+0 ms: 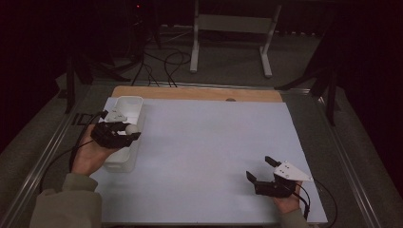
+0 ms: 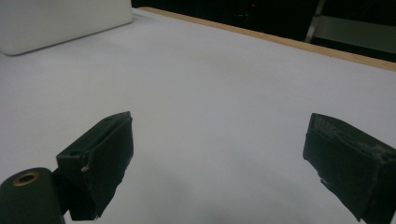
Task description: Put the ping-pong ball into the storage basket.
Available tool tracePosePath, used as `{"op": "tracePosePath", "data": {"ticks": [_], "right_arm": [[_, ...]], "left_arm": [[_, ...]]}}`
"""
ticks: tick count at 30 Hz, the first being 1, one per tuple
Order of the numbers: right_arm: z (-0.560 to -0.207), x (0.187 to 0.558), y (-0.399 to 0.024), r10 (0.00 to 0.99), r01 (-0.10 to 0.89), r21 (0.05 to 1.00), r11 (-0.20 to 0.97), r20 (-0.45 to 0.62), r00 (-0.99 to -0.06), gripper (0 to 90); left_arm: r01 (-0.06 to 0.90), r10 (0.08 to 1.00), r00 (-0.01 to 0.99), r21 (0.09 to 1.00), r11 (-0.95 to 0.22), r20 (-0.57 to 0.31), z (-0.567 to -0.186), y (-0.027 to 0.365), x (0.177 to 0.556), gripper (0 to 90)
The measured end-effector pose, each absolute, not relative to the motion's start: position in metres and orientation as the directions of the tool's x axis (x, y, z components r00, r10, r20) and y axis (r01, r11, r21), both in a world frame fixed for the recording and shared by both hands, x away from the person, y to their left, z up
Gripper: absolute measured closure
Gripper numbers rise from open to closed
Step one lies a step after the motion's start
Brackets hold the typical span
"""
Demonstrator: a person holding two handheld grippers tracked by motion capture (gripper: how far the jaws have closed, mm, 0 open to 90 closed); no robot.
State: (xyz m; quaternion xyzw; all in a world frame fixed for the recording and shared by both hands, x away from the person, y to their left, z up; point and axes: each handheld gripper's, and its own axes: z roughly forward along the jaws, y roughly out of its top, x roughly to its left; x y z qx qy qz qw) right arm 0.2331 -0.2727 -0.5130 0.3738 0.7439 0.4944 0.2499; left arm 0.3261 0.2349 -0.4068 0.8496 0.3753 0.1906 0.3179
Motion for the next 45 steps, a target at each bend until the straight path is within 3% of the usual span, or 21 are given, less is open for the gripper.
{"op": "tracePosePath", "data": {"ticks": [45], "right_arm": [[-0.513, 0.234, -0.272, 0.803, 0.311, 0.921, 0.234, -0.003, -0.596, 8.3]], "left_arm": [[0.567, 0.798, 0.593, 0.65, -0.506, 0.104, -0.417, 0.249, 0.328, 51.3]]}}
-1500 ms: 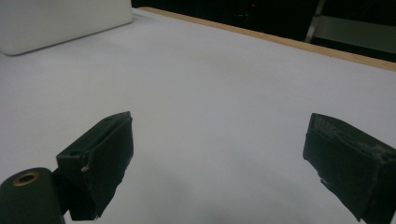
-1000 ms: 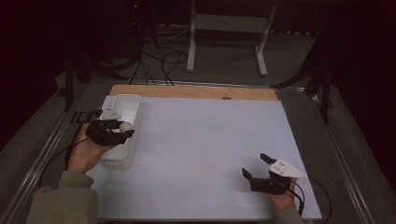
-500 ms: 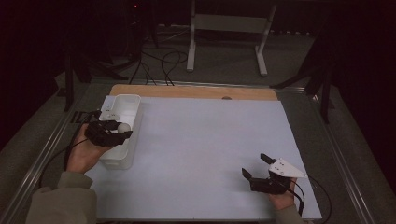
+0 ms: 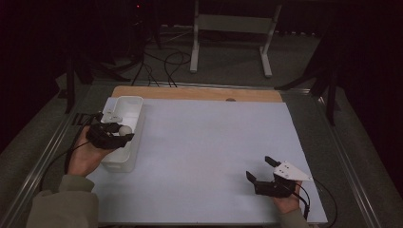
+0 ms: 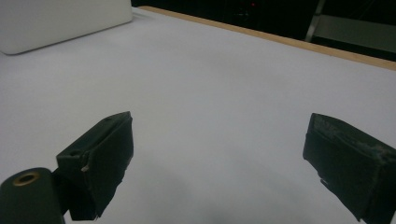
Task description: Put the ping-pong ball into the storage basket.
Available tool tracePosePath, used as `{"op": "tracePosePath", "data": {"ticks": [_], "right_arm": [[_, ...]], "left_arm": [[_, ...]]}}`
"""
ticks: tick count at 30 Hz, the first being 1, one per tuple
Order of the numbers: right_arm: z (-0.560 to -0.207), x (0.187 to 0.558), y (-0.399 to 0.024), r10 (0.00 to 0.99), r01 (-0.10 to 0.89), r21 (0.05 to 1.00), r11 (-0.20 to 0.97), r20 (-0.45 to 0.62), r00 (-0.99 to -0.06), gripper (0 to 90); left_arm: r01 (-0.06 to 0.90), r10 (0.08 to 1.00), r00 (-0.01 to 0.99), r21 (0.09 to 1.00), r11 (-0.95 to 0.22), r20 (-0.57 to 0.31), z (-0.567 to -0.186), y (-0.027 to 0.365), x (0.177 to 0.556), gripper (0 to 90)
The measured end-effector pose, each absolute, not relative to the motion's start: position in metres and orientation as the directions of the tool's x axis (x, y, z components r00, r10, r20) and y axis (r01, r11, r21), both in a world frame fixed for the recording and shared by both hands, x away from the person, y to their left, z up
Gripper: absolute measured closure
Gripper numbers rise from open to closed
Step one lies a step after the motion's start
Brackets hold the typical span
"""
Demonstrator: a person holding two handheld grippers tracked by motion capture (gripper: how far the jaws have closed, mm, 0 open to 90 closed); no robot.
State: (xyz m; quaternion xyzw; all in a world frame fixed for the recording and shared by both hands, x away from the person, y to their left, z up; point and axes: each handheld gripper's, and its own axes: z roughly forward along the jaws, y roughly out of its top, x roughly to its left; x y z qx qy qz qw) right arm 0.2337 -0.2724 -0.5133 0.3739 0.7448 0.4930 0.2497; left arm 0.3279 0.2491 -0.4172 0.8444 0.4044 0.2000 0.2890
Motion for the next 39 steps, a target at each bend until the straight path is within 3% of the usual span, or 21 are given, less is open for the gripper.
{"op": "tracePosePath", "data": {"ticks": [39], "right_arm": [[-0.513, 0.234, -0.272, 0.803, 0.312, 0.921, 0.234, -0.003, -0.596, 8.3]], "left_arm": [[0.622, 0.832, 0.544, 0.613, -0.487, 0.108, -0.429, 0.268, 0.329, 51.3]]}}
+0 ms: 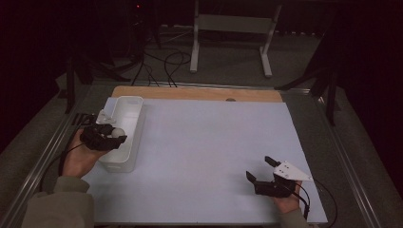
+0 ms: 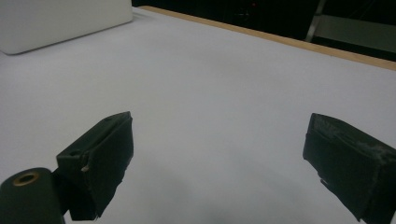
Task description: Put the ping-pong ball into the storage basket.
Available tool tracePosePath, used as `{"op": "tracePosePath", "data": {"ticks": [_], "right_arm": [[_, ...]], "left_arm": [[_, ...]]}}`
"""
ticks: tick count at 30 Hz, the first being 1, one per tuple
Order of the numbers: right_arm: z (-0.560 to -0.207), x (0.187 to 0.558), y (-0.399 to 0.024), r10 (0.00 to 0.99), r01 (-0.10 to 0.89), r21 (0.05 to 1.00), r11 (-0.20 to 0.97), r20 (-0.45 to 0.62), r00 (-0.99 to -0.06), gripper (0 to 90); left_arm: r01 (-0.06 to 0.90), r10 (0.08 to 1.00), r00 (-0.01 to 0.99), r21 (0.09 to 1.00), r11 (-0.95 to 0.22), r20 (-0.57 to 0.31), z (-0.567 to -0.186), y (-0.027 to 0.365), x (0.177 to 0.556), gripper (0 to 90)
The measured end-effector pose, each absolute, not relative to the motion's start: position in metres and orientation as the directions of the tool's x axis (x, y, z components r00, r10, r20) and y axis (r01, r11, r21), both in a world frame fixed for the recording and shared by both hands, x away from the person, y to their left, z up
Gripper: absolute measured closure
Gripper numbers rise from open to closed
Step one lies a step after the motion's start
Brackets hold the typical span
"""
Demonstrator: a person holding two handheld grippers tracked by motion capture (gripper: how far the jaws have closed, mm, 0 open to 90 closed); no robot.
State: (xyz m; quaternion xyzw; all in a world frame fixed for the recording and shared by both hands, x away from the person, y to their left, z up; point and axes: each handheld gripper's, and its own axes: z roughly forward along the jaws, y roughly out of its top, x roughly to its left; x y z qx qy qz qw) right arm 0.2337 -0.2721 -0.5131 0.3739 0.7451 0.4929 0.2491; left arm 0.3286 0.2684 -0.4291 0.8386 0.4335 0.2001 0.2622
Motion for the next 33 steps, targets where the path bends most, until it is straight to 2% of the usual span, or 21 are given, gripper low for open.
{"op": "tracePosePath", "data": {"ticks": [33], "right_arm": [[-0.5136, 0.234, -0.2718, 0.803, 0.314, 0.919, 0.237, -0.003, -0.596, 8.3]], "left_arm": [[0.646, 0.841, 0.534, 0.6, -0.472, 0.088, -0.4341, 0.2723, 0.3302, 51.0]]}}
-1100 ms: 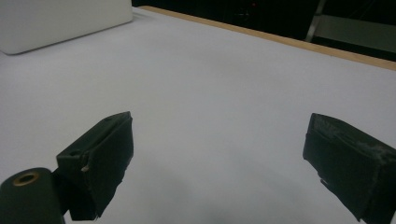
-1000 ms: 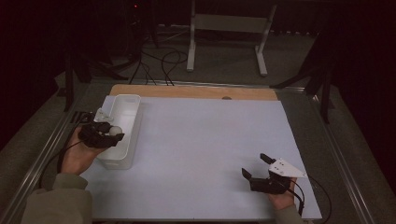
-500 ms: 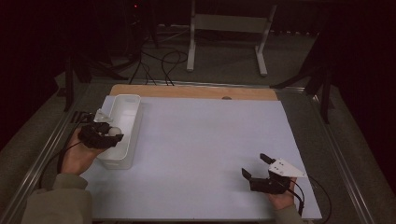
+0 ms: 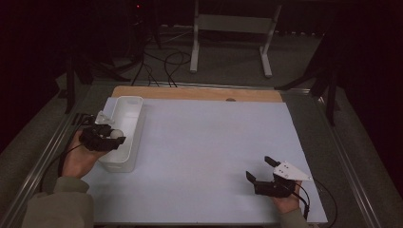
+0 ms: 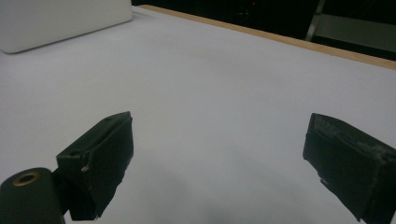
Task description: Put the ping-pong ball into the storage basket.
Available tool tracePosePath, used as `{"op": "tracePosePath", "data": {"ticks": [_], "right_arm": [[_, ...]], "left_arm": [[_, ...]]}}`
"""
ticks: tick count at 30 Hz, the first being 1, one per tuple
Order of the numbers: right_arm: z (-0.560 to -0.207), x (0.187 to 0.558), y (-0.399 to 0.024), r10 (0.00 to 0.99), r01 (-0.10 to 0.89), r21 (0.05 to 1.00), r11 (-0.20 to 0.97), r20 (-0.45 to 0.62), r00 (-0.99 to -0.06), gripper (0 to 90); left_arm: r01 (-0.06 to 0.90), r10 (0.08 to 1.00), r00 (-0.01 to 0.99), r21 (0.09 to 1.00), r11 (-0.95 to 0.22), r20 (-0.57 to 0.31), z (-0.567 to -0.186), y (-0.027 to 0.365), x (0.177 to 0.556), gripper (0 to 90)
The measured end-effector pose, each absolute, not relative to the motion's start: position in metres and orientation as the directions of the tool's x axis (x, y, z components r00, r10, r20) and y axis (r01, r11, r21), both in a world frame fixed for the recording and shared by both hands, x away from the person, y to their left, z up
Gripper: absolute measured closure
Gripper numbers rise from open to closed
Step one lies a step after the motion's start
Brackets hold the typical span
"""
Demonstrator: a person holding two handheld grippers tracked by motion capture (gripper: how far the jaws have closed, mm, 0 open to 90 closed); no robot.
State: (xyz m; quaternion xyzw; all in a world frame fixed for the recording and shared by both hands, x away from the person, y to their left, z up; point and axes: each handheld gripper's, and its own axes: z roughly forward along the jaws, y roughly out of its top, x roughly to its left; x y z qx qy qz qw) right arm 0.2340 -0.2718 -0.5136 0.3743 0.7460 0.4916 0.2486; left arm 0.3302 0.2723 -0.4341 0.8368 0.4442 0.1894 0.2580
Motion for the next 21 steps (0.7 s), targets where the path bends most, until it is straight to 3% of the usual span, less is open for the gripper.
{"op": "tracePosePath", "data": {"ticks": [4, 8, 12, 21], "right_arm": [[-0.5139, 0.2342, -0.2716, 0.805, 0.318, 0.918, 0.238, -0.003, -0.594, 8.3], [-0.5138, 0.2341, -0.2716, 0.805, 0.318, 0.918, 0.238, -0.003, -0.593, 8.3], [-0.5138, 0.2342, -0.2716, 0.805, 0.317, 0.918, 0.238, -0.003, -0.593, 8.3], [-0.5138, 0.2341, -0.2715, 0.805, 0.317, 0.918, 0.239, -0.005, -0.593, 8.3]], "left_arm": [[0.644, 0.846, 0.531, 0.623, -0.444, 0.055, -0.4333, 0.2736, 0.3298, 46.0], [0.644, 0.863, 0.497, 0.629, -0.436, 0.089, -0.4322, 0.2725, 0.3294, 19.7], [0.65, 0.875, 0.476, 0.635, -0.417, 0.088, -0.4315, 0.2733, 0.3298, 7.0], [0.646, 0.879, 0.468, 0.644, -0.41, 0.09, -0.4303, 0.273, 0.3294, 1.4]]}}
